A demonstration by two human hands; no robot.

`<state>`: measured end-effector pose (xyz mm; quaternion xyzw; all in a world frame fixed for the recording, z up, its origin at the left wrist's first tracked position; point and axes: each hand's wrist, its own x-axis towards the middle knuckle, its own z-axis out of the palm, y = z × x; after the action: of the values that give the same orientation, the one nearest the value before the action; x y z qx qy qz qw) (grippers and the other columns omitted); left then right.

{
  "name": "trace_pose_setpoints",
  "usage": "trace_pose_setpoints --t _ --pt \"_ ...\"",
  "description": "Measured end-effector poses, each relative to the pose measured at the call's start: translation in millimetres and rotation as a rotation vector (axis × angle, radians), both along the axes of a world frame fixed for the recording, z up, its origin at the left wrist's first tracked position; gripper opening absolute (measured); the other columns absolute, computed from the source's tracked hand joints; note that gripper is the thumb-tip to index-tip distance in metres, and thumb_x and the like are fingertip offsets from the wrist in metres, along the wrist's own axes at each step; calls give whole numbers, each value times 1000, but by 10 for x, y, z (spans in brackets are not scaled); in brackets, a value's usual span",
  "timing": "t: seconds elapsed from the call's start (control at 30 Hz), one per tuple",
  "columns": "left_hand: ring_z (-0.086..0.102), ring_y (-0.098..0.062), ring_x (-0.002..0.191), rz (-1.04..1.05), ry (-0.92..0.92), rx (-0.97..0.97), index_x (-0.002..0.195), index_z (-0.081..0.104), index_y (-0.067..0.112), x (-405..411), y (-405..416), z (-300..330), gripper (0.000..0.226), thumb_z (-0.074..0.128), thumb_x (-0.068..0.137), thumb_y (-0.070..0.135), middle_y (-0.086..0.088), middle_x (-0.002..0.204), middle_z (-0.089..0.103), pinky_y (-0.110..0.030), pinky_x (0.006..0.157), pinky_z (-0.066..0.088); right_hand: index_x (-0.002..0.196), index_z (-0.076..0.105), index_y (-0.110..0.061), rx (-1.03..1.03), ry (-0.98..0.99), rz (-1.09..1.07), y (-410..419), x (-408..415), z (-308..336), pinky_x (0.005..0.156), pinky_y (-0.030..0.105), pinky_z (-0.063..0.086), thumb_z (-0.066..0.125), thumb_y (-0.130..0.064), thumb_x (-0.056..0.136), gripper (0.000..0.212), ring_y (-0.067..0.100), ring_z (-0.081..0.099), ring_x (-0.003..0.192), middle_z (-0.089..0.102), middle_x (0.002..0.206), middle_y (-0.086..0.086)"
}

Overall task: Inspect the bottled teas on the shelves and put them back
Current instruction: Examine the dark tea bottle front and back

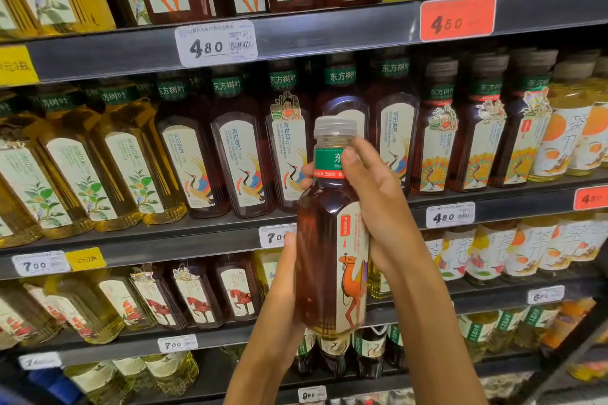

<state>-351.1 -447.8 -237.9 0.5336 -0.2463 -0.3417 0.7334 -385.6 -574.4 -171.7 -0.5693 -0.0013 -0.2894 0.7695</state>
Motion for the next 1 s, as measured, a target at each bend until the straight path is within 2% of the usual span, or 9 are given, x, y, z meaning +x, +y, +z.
trace_pose_setpoints --t 0.07,0.13,0.27,0.33,0.47,0.6,0.7,0.83,1.0 --pt "60 -9 117 -2 -41 20 113 63 51 -18 -2 24 54 40 73 78 12 123 65 -38 100 44 140 43 -17 0 -3 -2 -11 10 2 92 45 53 58 -41 86 61 29 66 106 66 119 17" --pt "62 -6 113 3 -44 37 111 62 54 -58 -8 28 51 38 74 80 14 120 67 -32 93 50 138 45 -18 3 4 0 -20 5 2 84 40 57 57 -41 86 58 27 69 97 69 113 16" --pt "64 -5 108 -13 37 40 101 66 57 -143 2 64 43 33 79 74 15 115 69 -19 77 55 134 49 -24 1 42 21 -42 -24 -16 86 43 54 59 -43 82 56 26 69 96 71 110 13" --pt "64 -8 109 -27 69 35 99 67 57 -166 23 68 43 35 77 76 13 116 69 -25 80 57 132 51 -24 43 27 43 -36 -44 -28 87 40 54 59 -41 83 52 26 68 99 69 114 15" --pt "62 -15 114 -63 117 -8 113 64 49 -203 59 73 51 41 77 77 7 124 66 -36 91 54 122 61 -23 180 16 94 -70 -61 -13 83 33 54 58 -33 86 37 24 67 98 67 114 18" --pt "66 -25 102 -126 206 -33 127 60 27 -255 102 133 72 46 74 72 -12 122 65 -38 78 56 126 54 -4 328 104 167 -81 -64 -17 80 31 55 53 -26 93 41 24 64 91 66 102 17" --pt "68 -23 94 -186 247 -104 127 61 16 -307 149 193 77 52 75 72 -14 116 67 -36 73 57 116 59 -1 428 232 174 -69 -61 -74 76 31 55 53 -29 94 37 20 66 77 68 93 15" --pt "70 -25 84 -297 249 -169 116 68 16 -365 220 230 68 67 67 62 -14 105 71 -38 65 59 137 47 -1 567 295 208 -13 -86 -118 85 35 46 50 -30 96 50 22 59 82 53 119 22" --pt "70 -27 84 -310 207 -173 117 67 15 -404 244 237 78 81 55 62 -16 105 71 -41 67 58 136 50 -3 600 311 215 -11 -131 -112 88 38 48 53 -28 95 48 24 61 84 57 117 23"
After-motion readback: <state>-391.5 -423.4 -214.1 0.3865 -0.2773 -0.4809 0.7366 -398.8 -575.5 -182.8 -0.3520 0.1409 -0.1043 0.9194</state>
